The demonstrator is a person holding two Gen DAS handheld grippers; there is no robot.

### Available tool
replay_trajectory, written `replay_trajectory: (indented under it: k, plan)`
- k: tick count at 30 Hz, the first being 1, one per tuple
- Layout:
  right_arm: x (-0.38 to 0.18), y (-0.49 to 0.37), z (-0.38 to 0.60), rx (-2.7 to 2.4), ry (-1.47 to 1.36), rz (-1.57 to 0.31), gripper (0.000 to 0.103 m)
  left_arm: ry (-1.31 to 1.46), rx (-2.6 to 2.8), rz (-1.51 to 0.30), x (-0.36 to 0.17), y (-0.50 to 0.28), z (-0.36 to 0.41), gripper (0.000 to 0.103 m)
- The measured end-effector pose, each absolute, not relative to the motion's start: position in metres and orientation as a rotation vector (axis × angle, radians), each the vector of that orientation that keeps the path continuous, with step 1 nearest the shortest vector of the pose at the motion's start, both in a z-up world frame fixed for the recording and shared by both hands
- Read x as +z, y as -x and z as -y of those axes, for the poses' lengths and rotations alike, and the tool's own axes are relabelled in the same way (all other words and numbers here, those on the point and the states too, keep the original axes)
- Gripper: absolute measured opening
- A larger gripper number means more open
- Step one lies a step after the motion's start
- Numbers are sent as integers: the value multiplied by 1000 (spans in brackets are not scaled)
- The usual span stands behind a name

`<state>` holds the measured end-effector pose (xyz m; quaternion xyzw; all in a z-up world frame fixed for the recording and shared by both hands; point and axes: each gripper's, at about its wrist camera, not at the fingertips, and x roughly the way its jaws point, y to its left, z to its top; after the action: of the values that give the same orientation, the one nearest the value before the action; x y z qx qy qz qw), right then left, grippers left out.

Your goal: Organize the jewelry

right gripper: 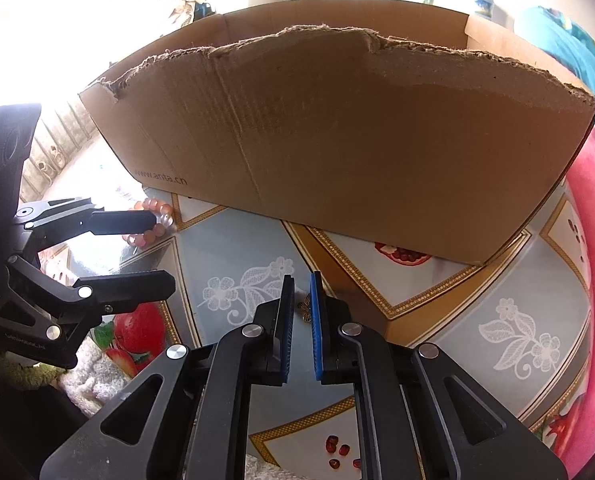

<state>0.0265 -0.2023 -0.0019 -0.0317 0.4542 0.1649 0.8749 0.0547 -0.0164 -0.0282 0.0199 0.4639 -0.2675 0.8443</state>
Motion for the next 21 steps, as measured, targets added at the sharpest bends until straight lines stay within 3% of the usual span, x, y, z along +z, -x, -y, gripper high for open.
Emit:
replay_trajectory:
  k: [11,15,21]
  plan:
    - [-4,-18,181,323,51,-932,7,-33,-570,-975,-29,-54,16,69]
    - [-4,-13,175,320,74,-935,17,-34,-573,-973,-28,-53,15,70]
    - [-12,-12,164,327,71,-958,17,-31,-574,-973,-28,-53,14,70]
